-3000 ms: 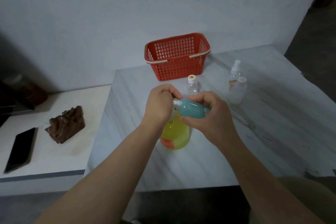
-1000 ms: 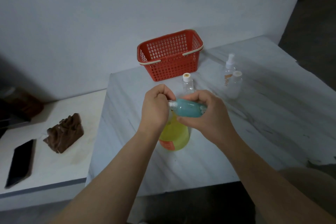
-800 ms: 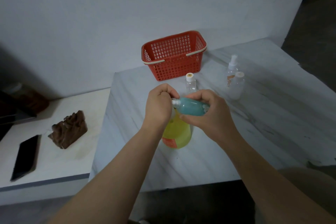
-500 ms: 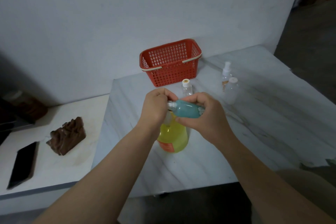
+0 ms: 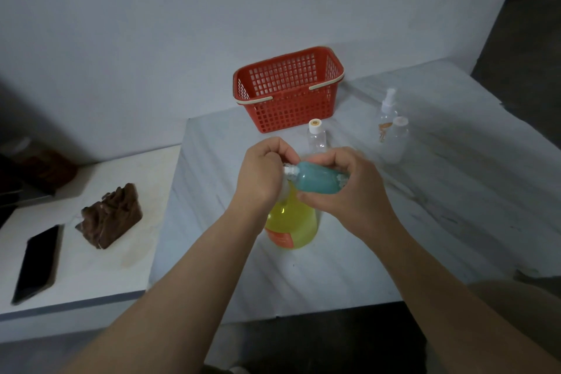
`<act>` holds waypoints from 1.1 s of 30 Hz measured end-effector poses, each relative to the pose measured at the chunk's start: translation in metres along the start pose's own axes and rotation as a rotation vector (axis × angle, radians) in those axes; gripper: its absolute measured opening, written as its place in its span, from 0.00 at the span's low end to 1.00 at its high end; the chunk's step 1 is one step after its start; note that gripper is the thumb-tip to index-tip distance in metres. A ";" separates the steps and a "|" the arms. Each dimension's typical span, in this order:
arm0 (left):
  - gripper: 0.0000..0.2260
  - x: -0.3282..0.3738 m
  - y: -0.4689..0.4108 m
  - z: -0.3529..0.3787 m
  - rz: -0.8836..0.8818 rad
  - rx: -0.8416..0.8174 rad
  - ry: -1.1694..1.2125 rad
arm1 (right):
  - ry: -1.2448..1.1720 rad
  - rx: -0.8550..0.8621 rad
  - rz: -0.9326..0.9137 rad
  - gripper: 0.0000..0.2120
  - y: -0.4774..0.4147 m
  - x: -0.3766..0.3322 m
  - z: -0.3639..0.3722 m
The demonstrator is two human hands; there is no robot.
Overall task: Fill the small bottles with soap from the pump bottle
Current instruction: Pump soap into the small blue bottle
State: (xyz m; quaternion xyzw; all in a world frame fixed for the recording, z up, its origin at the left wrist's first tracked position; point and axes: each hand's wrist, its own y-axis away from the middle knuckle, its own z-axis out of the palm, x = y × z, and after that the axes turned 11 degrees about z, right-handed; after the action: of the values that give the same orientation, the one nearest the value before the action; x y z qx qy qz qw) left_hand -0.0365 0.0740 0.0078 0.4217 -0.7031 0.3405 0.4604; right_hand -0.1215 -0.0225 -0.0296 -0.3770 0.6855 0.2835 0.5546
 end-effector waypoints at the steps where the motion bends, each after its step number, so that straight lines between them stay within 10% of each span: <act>1: 0.16 -0.001 0.000 0.000 0.002 0.000 -0.003 | 0.000 0.001 0.002 0.20 0.000 0.001 0.001; 33: 0.16 0.004 0.002 0.001 -0.024 0.004 0.047 | -0.012 0.004 -0.033 0.20 0.003 -0.003 -0.001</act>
State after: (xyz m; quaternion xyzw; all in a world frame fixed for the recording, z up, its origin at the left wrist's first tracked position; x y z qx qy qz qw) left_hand -0.0389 0.0732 0.0108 0.4229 -0.6863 0.3459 0.4801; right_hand -0.1248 -0.0211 -0.0261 -0.3854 0.6764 0.2755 0.5640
